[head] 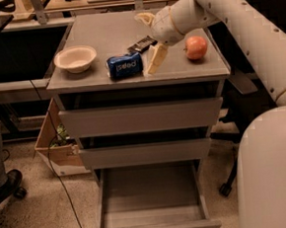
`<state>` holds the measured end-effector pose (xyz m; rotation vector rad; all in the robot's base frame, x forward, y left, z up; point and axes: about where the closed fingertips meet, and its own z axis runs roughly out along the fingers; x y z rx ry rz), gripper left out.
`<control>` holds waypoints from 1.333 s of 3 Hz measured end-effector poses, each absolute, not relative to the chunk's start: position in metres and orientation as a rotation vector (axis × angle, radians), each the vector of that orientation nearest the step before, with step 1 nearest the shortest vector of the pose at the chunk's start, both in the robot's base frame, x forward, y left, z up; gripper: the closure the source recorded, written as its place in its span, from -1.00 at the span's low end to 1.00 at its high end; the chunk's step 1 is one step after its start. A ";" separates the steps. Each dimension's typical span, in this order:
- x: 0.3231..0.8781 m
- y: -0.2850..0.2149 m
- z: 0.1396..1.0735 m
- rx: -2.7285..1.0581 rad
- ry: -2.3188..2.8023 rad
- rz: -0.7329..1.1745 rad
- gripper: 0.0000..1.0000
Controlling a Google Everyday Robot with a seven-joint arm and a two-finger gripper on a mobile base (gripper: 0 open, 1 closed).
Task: Pick pepsi can from bottom drawer and place on counter
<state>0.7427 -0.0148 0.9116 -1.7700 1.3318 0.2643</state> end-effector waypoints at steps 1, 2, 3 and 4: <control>0.728 -0.044 0.921 -1.781 1.278 0.297 -1.00; 0.701 -0.141 0.922 -1.786 1.305 0.262 -1.00; 0.686 -0.210 0.929 -1.757 1.344 0.192 -1.00; 0.685 -0.214 0.931 -1.753 1.345 0.184 -1.00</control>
Offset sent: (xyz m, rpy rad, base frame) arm -0.0609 -0.2155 0.0115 -0.0244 0.0031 0.0052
